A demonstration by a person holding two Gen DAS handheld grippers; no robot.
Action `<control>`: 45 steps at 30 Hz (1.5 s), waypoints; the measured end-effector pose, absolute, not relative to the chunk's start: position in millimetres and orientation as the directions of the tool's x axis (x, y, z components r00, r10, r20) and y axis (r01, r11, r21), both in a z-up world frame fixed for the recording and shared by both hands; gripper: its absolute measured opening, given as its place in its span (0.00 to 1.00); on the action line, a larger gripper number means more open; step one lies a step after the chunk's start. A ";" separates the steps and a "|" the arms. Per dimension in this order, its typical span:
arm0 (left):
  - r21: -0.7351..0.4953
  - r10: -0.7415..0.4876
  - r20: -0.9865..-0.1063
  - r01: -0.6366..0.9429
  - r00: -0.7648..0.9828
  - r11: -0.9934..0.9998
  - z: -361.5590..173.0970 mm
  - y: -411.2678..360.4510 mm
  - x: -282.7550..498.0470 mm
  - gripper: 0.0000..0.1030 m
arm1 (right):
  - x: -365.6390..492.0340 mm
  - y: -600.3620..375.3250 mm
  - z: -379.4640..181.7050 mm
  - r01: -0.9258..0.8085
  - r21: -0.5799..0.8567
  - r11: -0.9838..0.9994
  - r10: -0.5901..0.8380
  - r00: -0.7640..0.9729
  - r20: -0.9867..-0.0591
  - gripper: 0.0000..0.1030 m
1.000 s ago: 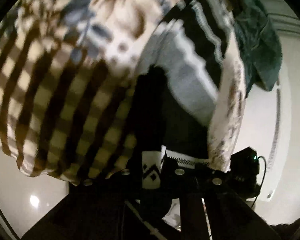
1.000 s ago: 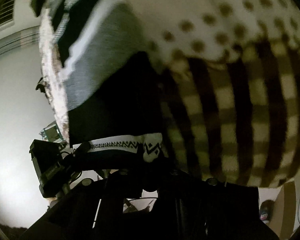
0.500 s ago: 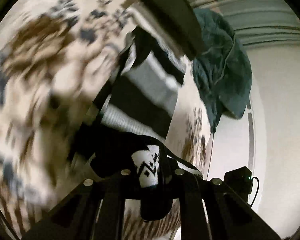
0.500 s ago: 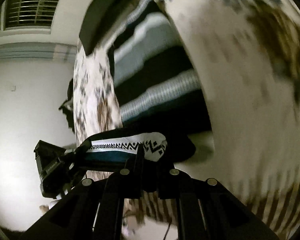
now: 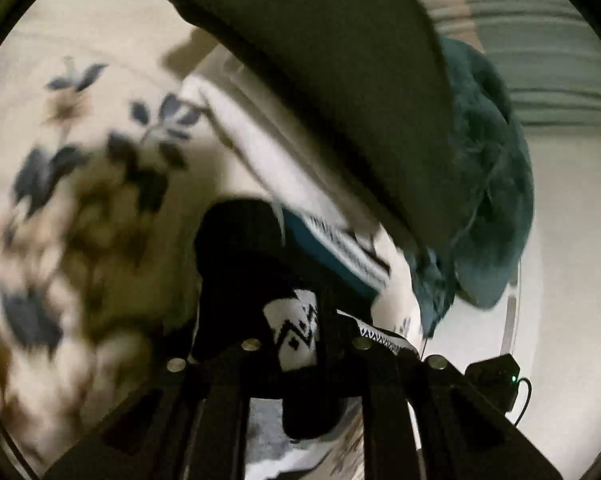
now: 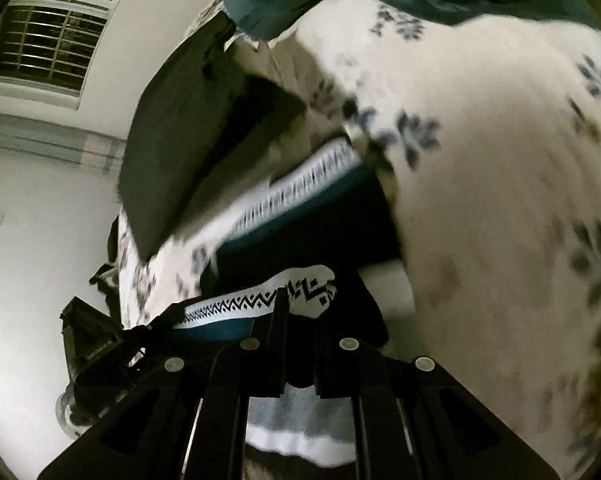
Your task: Fold small clothes
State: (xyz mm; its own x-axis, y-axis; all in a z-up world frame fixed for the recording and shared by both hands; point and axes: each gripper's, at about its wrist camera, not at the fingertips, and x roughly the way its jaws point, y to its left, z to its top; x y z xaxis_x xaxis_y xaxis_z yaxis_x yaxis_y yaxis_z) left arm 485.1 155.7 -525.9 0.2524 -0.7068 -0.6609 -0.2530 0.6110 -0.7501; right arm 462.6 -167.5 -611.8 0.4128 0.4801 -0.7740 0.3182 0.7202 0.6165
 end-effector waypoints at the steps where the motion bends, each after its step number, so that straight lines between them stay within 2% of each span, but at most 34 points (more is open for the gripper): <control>1: -0.754 -0.712 -0.655 -0.267 0.251 0.600 -530.3 156.5 492.7 0.36 | 476.1 -168.3 -614.1 0.325 0.614 0.719 0.478 0.410 -0.777 0.09; 2: -0.770 -0.724 -0.636 -0.276 0.266 0.575 -532.4 158.5 499.0 0.59 | 489.8 -170.4 -617.8 0.337 0.619 0.709 0.482 0.409 -0.775 0.10; 3: -0.788 -0.737 -0.614 -0.277 0.282 0.550 -531.9 160.2 501.8 0.66 | 496.2 -172.7 -620.4 0.344 0.627 0.699 0.489 0.411 -0.770 0.11; 5: -0.808 -0.746 -0.589 -0.260 0.310 0.529 -523.3 163.8 502.4 0.69 | 506.9 -175.8 -623.6 0.349 0.635 0.689 0.502 0.402 -0.766 0.23; 6: -0.810 -0.746 -0.586 -0.249 0.316 0.531 -518.6 165.9 501.0 0.69 | 507.4 -176.9 -623.3 0.346 0.634 0.692 0.501 0.401 -0.767 0.47; 7: -0.810 -0.744 -0.587 -0.236 0.321 0.537 -513.2 168.5 498.5 0.69 | 506.1 -178.3 -621.0 0.344 0.620 0.705 0.485 0.405 -0.775 0.65; 11: -0.766 -0.688 -0.630 -0.142 0.360 0.627 -483.5 187.4 461.4 0.69 | 483.9 -186.4 -607.0 0.322 0.550 0.771 0.411 0.408 -0.815 0.72; 12: -0.747 -0.668 -0.648 -0.133 0.367 0.651 -480.3 193.2 447.0 0.69 | 475.5 -189.7 -605.1 0.316 0.531 0.786 0.395 0.404 -0.825 0.76; 14: -0.715 -0.634 -0.681 -0.147 0.366 0.683 -479.2 205.6 411.4 0.69 | 461.1 -195.5 -606.7 0.308 0.509 0.804 0.382 0.389 -0.838 0.78; 17: -0.673 -0.601 -0.735 -0.237 0.314 0.700 -498.7 218.1 341.9 0.70 | 449.0 -209.4 -622.4 0.310 0.499 0.809 0.395 0.343 -0.853 0.80; 19: -0.670 -0.609 -0.742 -0.319 0.279 0.670 -515.6 220.1 302.2 0.70 | 443.5 -217.3 -631.0 0.311 0.493 0.812 0.402 0.315 -0.860 0.91; 23: -0.729 -0.699 -0.657 -0.477 0.283 0.492 -558.0 194.5 250.2 0.70 | 456.5 -229.9 -652.7 0.279 0.524 0.805 0.461 0.264 -0.847 0.99; 26: -0.775 -0.728 -0.593 -0.492 0.346 0.397 -584.6 172.5 251.7 0.70 | 480.1 -226.4 -668.0 0.239 0.567 0.789 0.527 0.214 -0.823 0.99; 33: -0.814 -0.646 -0.531 -0.543 0.548 0.208 -602.5 173.5 267.3 0.71 | 539.6 -186.9 -702.9 0.117 0.661 0.741 0.656 0.088 -0.750 0.99; 34: -0.822 -0.632 -0.519 -0.539 0.575 0.183 -601.1 175.1 265.2 0.62 | 547.9 -178.9 -710.2 0.099 0.670 0.736 0.666 0.068 -0.743 0.99; 35: -0.827 -0.615 -0.513 -0.537 0.599 0.166 -598.9 179.1 263.4 0.44 | 551.6 -174.5 -713.7 0.096 0.669 0.737 0.666 0.060 -0.743 0.99; 37: -0.836 -0.593 -0.496 -0.533 0.634 0.129 -595.7 182.7 264.3 0.28 | 555.8 -167.1 -719.3 0.094 0.677 0.730 0.675 0.053 -0.736 0.99; 38: -0.838 -0.583 -0.494 -0.532 0.644 0.122 -594.1 187.9 264.4 0.26 | 555.0 -163.8 -719.2 0.092 0.687 0.720 0.685 0.060 -0.726 0.96; 40: -0.844 -0.572 -0.494 -0.519 0.655 0.135 -585.8 192.6 271.1 0.24 | 549.1 -160.7 -718.8 0.112 0.705 0.700 0.703 0.069 -0.708 0.44; 43: -0.848 -0.572 -0.509 -0.489 0.643 0.205 -565.0 209.5 286.3 0.23 | 534.4 -159.7 -715.2 0.132 0.709 0.693 0.704 0.089 -0.705 0.27; 45: -0.847 -0.598 -0.518 -0.461 0.611 0.264 -550.6 224.4 298.9 0.23 | 516.0 -162.9 -704.0 0.158 0.710 0.686 0.698 0.130 -0.704 0.23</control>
